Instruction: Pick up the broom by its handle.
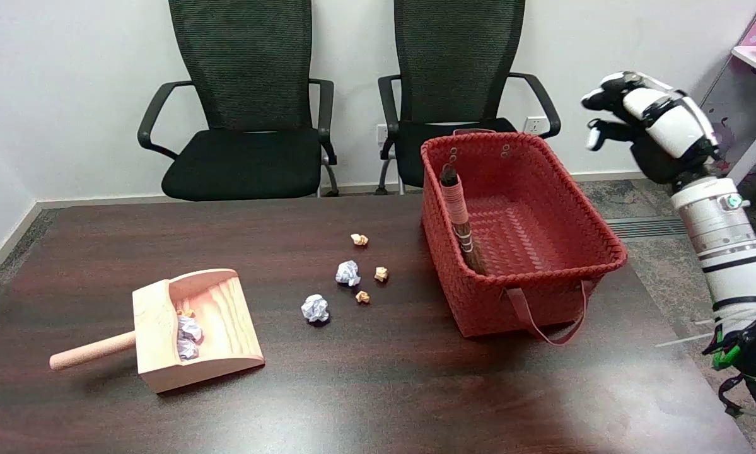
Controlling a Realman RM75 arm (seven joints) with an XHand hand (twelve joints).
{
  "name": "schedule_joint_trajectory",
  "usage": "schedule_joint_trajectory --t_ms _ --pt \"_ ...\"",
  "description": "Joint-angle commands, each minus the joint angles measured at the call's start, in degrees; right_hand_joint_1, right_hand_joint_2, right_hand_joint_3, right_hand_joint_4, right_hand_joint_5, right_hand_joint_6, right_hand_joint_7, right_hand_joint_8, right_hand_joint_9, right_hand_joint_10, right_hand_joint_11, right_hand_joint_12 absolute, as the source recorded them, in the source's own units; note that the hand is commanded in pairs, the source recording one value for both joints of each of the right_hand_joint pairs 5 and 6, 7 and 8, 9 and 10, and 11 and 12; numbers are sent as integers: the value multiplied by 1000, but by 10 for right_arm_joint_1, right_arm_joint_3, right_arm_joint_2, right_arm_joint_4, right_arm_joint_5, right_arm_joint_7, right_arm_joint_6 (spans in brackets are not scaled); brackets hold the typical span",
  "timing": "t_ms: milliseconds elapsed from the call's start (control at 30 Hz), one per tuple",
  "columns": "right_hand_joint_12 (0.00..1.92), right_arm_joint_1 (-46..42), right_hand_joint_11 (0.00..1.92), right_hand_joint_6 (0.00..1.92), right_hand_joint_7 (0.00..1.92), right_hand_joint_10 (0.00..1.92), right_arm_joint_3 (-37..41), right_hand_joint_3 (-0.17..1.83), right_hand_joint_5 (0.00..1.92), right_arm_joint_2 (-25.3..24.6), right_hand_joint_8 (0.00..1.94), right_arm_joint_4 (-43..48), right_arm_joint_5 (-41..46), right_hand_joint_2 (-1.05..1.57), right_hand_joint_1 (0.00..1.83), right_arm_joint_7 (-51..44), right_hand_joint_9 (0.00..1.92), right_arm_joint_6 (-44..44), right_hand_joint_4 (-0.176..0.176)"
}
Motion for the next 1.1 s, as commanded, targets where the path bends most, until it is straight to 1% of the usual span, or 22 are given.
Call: schedule_joint_trajectory --t_ms 33,167,300,367,433,467,567,600,667,767,800,900,967,1067,1100 --pt "1219 -2 1219 827 827 687 -20 1047 827 -2 827 16 -93 998 668 28 687 8 -176" --pt "1208 -2 1208 820 820 676 -14 1032 820 -2 820 16 -108 971 672 28 676 12 -176" --pt "1194 -1 1194 776 776 660 -2 1019 776 -2 776 24 -113 890 685 28 660 10 -176" --pt "1169 -1 1169 753 753 642 0 1012 753 -2 753 30 -125 790 710 28 642 11 -176" --pt "1106 0 1106 731 731 602 2 997 731 -2 731 31 -149 577 749 28 602 20 -176" --pt "1077 0 1077 707 707 589 2 986 707 -2 707 29 -158 517 757 28 589 25 -176" --pt "880 3 880 383 383 500 3 915 383 -3 383 19 -177 291 779 27 500 42 -176" --pt "833 5 833 359 359 476 5 868 359 -5 359 17 -182 208 785 26 476 47 -176" --pt "775 9 775 325 325 442 5 817 325 -11 325 17 -187 139 787 25 442 56 -161" --pt "616 23 616 277 277 354 5 750 277 -33 277 19 -190 44 799 25 354 90 -107" --pt "565 31 565 261 261 333 4 735 261 -46 261 22 -190 23 801 26 333 103 -95" --pt "446 53 446 238 238 309 -5 733 238 -89 238 37 -190 -36 812 28 309 120 -79" --pt "372 73 372 226 226 298 -15 726 226 -133 226 58 -193 -100 834 28 298 115 -72" --pt "343 93 343 220 220 285 -17 695 220 -181 220 80 -207 -151 862 28 285 114 -75" --pt "336 96 336 217 217 277 -17 683 217 -187 217 82 -214 -155 867 28 277 117 -77"
